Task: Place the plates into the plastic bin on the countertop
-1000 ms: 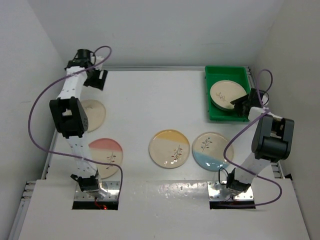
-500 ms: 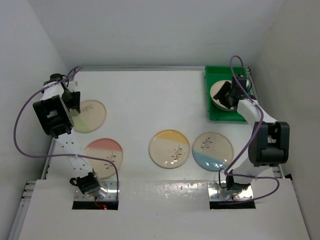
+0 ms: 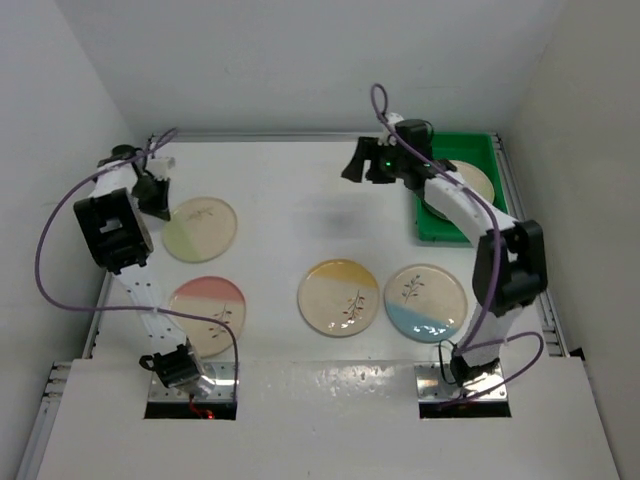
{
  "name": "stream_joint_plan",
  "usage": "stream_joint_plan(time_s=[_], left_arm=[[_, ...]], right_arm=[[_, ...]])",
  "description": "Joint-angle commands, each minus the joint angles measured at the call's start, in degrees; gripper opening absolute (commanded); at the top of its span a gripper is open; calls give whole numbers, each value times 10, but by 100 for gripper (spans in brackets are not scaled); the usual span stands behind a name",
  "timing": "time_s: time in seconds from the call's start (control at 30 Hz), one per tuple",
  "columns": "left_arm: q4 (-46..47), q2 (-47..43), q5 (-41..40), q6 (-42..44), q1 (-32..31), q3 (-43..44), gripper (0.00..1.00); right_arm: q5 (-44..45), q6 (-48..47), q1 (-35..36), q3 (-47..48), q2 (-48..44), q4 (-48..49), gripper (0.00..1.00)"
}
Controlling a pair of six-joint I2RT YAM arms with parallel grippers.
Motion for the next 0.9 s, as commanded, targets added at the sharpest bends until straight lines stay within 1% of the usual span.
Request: stream_joint_plan(time_s=[0.0, 0.03, 0.1, 0.13, 0.27, 0.4, 0.43, 0.47, 0.5, 0.53, 0.6, 0.67, 0.73, 0.77, 0.8, 0.87], left_arm=[[-16, -44, 92, 20, -116, 10, 0], [-15, -52, 97, 20, -125, 15, 0], [-15, -72, 108, 14, -152, 29, 0], [-15, -80, 115, 14, -160, 29, 0], [-15, -99, 109, 14, -201, 34, 0], [-15, -109, 104, 14, -227, 34, 0], [-15, -109, 109, 14, -227, 34, 0], [-15, -115, 109, 19, -241, 34, 0], [-15, -121, 109, 19, -246, 34, 0], [-15, -121, 109, 26, -257, 34, 0], [-15, -121, 109, 33, -265, 34, 0], [-15, -113, 109, 33, -271, 42, 0], [-15, -103, 109, 33, -271, 55, 0], [-15, -96, 109, 33, -271, 56, 0], [-15, -96, 109, 33, -271, 56, 0], [-15, -96, 109, 33, -271, 61, 0]], right_arm=[[-128, -35, 43, 72, 94, -31, 74], [-143, -31, 56, 120, 133, -29, 74], [-156, -14, 75, 156, 208, -11, 75], [-176, 6, 81, 175, 239, -1, 75], [-199, 63, 81, 226, 324, 48, 75], [-200, 69, 80, 256, 367, 44, 76], [-203, 76, 78, 255, 372, 65, 76], [-210, 89, 75, 234, 373, 76, 76], [-213, 106, 71, 222, 373, 94, 76], [-219, 113, 70, 204, 373, 151, 76], [-261, 162, 63, 191, 387, 187, 74], [-311, 206, 65, 202, 410, 243, 72], [-318, 205, 79, 230, 438, 232, 72], [-313, 193, 82, 234, 441, 207, 72], [-295, 182, 89, 239, 446, 204, 72], [-289, 185, 93, 250, 457, 200, 71]])
